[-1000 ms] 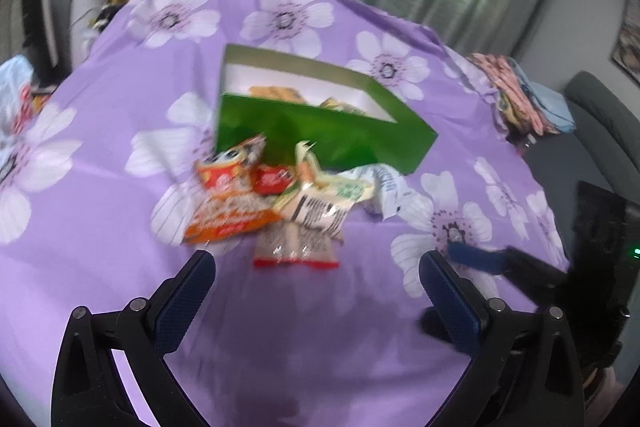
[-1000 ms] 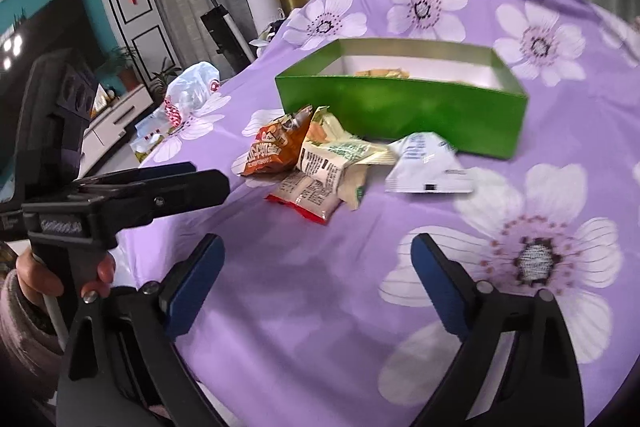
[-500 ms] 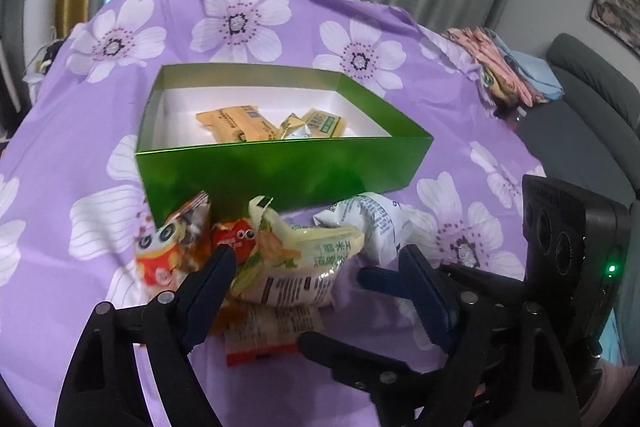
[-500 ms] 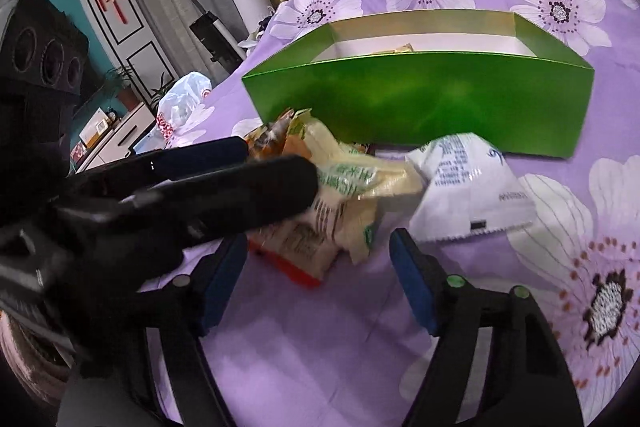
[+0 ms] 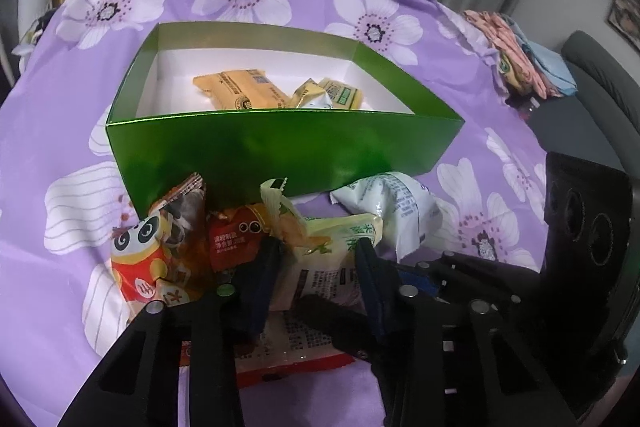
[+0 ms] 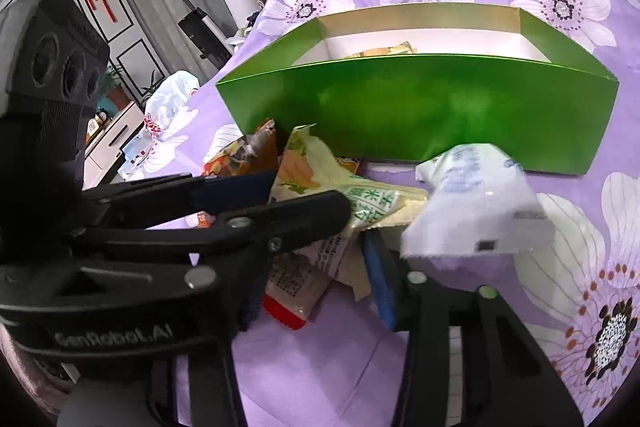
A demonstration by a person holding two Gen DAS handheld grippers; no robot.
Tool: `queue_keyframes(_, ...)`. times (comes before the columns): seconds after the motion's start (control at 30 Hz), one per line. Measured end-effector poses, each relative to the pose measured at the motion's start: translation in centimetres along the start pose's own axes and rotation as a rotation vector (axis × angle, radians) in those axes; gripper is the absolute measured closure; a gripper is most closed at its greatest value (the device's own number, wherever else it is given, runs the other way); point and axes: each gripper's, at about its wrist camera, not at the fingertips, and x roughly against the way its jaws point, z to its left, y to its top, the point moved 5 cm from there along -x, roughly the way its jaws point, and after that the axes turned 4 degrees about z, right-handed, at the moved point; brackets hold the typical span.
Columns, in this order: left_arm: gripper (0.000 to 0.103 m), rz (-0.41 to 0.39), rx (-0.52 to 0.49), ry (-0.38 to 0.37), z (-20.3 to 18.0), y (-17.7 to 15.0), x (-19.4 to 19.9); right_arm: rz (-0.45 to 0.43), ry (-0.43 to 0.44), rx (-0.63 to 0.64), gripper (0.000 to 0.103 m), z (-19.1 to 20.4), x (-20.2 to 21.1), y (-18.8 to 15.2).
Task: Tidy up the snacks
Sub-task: 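Lower the right gripper onto the green-and-white carrot-print bag and close it, then carry the carrot-print bag into the green box and open the right gripper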
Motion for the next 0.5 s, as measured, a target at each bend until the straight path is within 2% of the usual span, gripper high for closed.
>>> queue_keyframes(0.27, 0.068, -0.018, 0.002, -0.003, -0.4, -0.1, 1.2, -0.018, 0.003, 0.015, 0.069, 0.3, 0.7, 0.3)
queue_keyframes(0.5, 0.068, -0.069, 0.002, -0.009, -1.6, -0.1, 4.0, -0.056, 0.014, 0.038, 0.070, 1.5, 2.9, 0.5)
